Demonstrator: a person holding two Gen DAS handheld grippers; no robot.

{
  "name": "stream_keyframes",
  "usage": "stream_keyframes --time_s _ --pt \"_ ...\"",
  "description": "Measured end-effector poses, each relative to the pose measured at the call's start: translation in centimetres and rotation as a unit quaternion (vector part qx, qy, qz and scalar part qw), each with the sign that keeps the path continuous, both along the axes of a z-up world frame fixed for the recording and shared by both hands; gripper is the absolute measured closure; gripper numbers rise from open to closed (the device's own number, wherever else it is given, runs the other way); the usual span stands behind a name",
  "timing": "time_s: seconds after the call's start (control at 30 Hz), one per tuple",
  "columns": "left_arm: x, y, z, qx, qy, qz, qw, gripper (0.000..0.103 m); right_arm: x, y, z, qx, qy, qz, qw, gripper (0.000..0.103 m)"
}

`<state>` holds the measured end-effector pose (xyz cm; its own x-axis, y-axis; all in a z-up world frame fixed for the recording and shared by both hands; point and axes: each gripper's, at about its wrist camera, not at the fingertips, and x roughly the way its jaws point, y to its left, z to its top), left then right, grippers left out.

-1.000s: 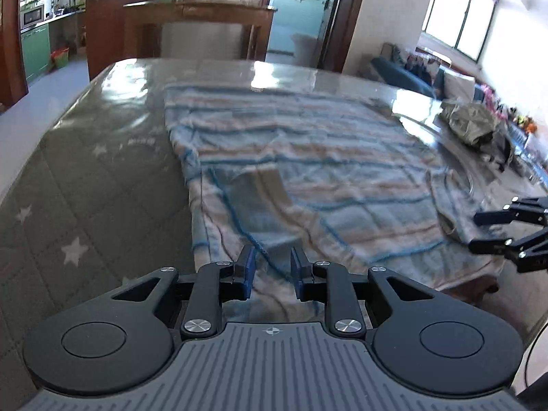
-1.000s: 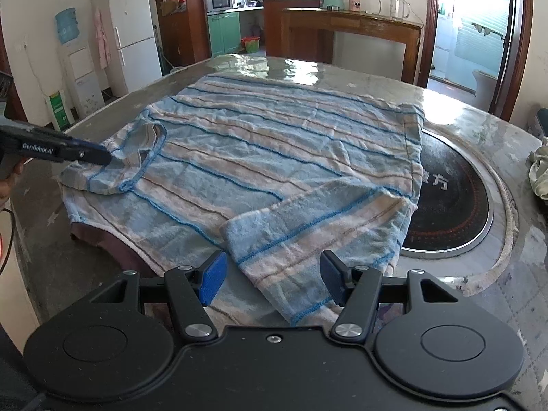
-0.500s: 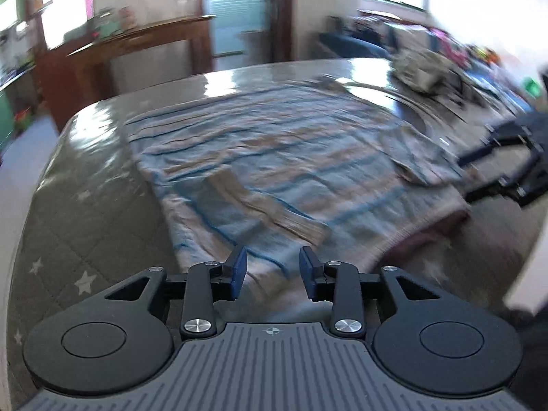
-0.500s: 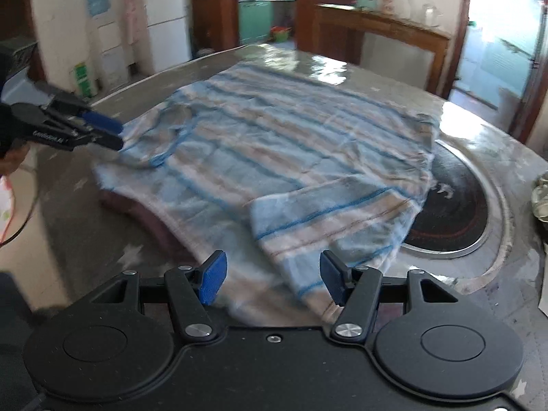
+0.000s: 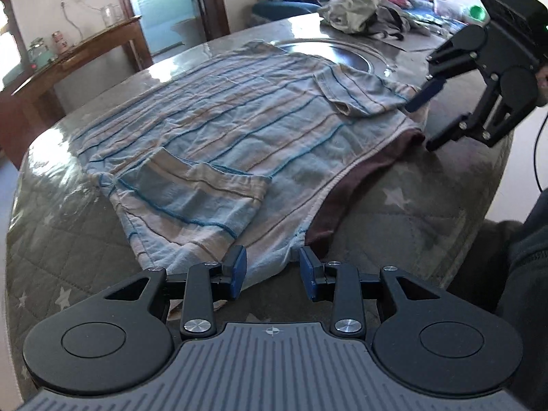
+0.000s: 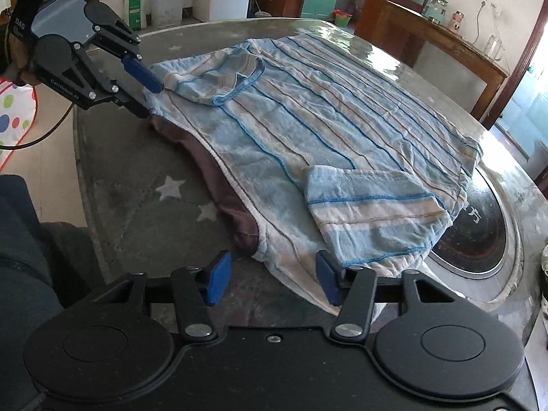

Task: Fold clothes
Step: 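Grasp the cloth's long side edge with the left gripper while the right gripper grasps further along, then lift the held side edge with both grippers and fold it over the cloth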

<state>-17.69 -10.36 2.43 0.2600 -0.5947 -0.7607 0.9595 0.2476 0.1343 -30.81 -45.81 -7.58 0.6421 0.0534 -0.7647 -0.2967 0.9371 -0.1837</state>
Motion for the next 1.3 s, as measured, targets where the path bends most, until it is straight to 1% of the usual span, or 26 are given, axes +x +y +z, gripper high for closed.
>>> stream_keyframes --time_s 0.03,0.07,0.1,0.17,0.2,0.3,0.37,0.4,0.47,0.5,0.63,0.73,0.93,1.1,1.2,1.23,1.3 --pt "-0.1 0.0 -0.1 0.004 -0.003 -0.008 1.0 0.068 0.1 -0.1 -0.1 0.002 -0.001 0.0 1.0 0.051" --pt "-0.1 0.0 -0.1 0.007 -0.007 -0.015 0.9998 0.067 0.2 -0.1 -0.1 0.004 -0.002 0.0 1.0 0.056" --pt "-0.1 0.0 -0.1 0.009 -0.011 -0.021 0.9997 0.066 0.2 -0.1 -0.1 0.005 -0.002 0.001 1.0 0.065" --pt "-0.1 0.0 -0.2 0.014 -0.018 -0.031 0.9992 0.063 0.3 -0.1 -0.1 0.012 -0.003 0.0 1.0 0.075" --pt "0.0 -0.1 -0.2 0.015 -0.019 -0.036 0.9991 0.063 0.4 -0.2 -0.1 0.017 -0.005 -0.002 1.0 0.085" --pt "0.3 -0.3 -0.2 0.017 -0.018 -0.047 0.9986 0.06 0.5 -0.4 0.4 0.029 -0.022 -0.012 0.999 0.088" --pt "0.5 -0.4 -0.2 0.018 -0.018 -0.051 0.9984 0.06 0.5 -0.6 1.0 0.036 -0.035 -0.019 0.999 0.088" --pt "0.4 -0.5 -0.2 0.019 -0.02 -0.056 0.998 0.062 0.6 -0.8 1.3 0.04 -0.041 -0.022 0.998 0.089" --pt "0.3 -0.9 -0.2 0.022 -0.017 -0.071 0.9971 0.073 0.8 -1.0 1.6 0.042 -0.046 -0.026 0.998 0.089" --pt "0.2 -1.0 -0.2 0.022 -0.013 -0.076 0.9967 0.082 1.0 -1.2 1.8 0.044 -0.05 -0.03 0.997 0.089" --pt "0.1 -1.4 -0.2 0.021 -0.018 -0.079 0.9965 0.09 1.8 -1.9 2.4 0.049 -0.064 -0.044 0.996 0.089" --pt "0.7 -1.6 0.1 0.009 -0.015 -0.06 0.998 0.093 2.4 -2.2 2.5 0.05 -0.068 -0.05 0.995 0.09" --pt "2.0 -2.1 1.2 -0.03 -0.013 -0.02 0.9993 0.094 3.5 -3.2 2.0 0.052 -0.066 -0.068 0.994 0.09" --pt "3.7 -3.6 0.7 -0.035 0.001 0.003 0.9994 0.096 3.9 -4.4 1.2 0.075 -0.054 -0.089 0.992 0.089" --pt "4.7 -4.4 0.4 -0.039 0.013 0.013 0.9991 0.096 3.3 -4.6 1.4 0.078 -0.055 -0.089 0.991 0.089" --pt "5.0 -4.5 0.4 -0.041 0.018 0.015 0.9989 0.097 3.1 -4.5 1.5 0.078 -0.055 -0.089 0.991 0.088" --pt "5.6 -4.6 0.4 -0.043 0.025 0.019 0.9986 0.096 2.0 -4.4 2.1 0.077 -0.06 -0.08 0.992 0.075"
